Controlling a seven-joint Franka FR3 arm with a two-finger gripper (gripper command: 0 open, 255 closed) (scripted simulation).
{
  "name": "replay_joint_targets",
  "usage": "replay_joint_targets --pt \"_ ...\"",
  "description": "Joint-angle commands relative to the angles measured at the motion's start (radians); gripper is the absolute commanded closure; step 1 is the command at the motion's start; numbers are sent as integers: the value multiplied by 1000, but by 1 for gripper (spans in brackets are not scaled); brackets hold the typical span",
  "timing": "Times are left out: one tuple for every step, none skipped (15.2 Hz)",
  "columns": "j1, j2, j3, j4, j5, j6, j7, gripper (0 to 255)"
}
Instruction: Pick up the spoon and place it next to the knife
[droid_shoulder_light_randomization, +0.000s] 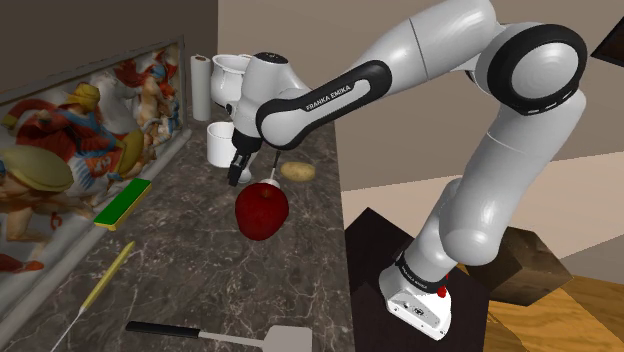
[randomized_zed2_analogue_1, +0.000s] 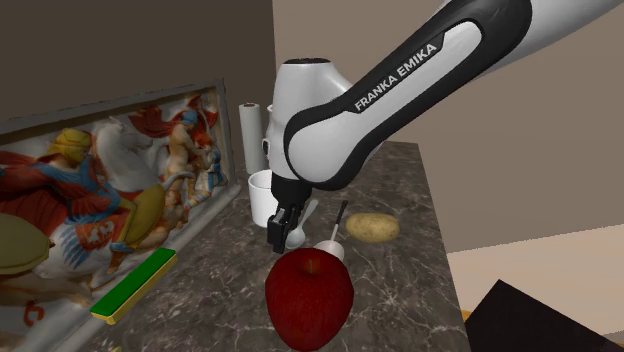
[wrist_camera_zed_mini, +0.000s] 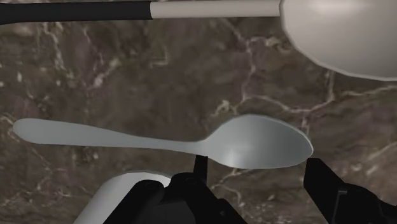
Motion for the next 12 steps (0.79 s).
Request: replay_joint_targets --pt "0 0 0 0 0 0 0 255" --pt "0 0 0 0 0 0 0 255" --pt "0 0 0 0 0 0 0 255" --pt "0 0 0 0 0 0 0 255" --pt "0 0 0 0 0 0 0 255" --pt "0 0 0 0 0 0 0 255" --pt "0 -8 0 4 3 -13 -2 255" --pt "-1 -17 1 9 5 -25 -4 255" --pt "-1 -25 1 14 8 -38 -5 255" --pt "-1 -33 1 19 10 -51 -7 255" --pt "-1 -40 1 24 12 -64 -9 255" --pt "-2 -48 2 30 14 -77 -10 255"
